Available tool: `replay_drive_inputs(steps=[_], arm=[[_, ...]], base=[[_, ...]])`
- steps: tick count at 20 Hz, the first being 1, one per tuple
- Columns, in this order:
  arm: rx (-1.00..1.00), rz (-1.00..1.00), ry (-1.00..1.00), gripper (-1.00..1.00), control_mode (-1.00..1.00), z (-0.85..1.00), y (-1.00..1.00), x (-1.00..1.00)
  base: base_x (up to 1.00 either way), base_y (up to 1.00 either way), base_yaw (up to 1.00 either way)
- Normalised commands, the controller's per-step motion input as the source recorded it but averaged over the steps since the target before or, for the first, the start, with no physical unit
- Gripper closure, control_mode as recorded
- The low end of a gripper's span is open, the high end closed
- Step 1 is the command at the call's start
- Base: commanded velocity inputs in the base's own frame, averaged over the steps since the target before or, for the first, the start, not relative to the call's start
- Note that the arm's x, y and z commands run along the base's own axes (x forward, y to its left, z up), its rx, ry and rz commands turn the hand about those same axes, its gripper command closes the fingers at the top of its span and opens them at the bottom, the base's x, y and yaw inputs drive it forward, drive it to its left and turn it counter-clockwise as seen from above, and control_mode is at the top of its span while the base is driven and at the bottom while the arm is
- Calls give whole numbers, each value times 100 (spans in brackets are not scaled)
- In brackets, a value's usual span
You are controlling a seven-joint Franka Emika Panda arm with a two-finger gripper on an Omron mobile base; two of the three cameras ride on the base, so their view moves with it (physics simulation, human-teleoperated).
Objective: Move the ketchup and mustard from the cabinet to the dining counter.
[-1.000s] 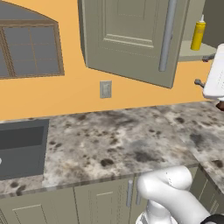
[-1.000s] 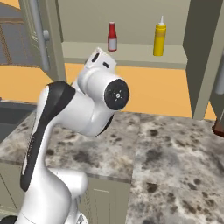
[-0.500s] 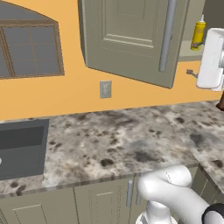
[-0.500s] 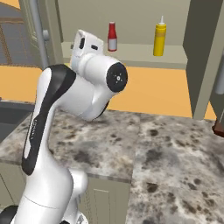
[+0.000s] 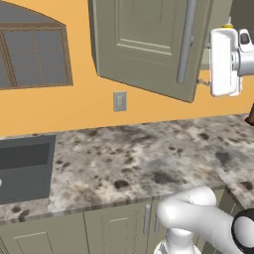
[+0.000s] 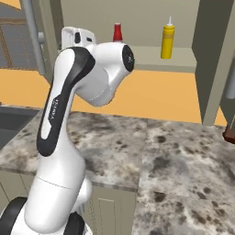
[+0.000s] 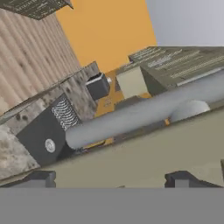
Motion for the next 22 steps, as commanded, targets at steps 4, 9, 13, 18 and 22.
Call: replay_drive_inputs(steps=[4,9,13,18,22], arm=[[-17,31,-14,-100,-100,4,100,-70],[-11,25,-21,-100,-100,0,100,-39],[-4,4,-32,-100,-100,-9,100,0],[0,-8,-24,-100,-100,-12,100,0],[0,-2,0,-100,-100,0,43,1]], base=[[0,0,0],[0,0,0],[0,0,0],[0,0,0],[0,0,0]])
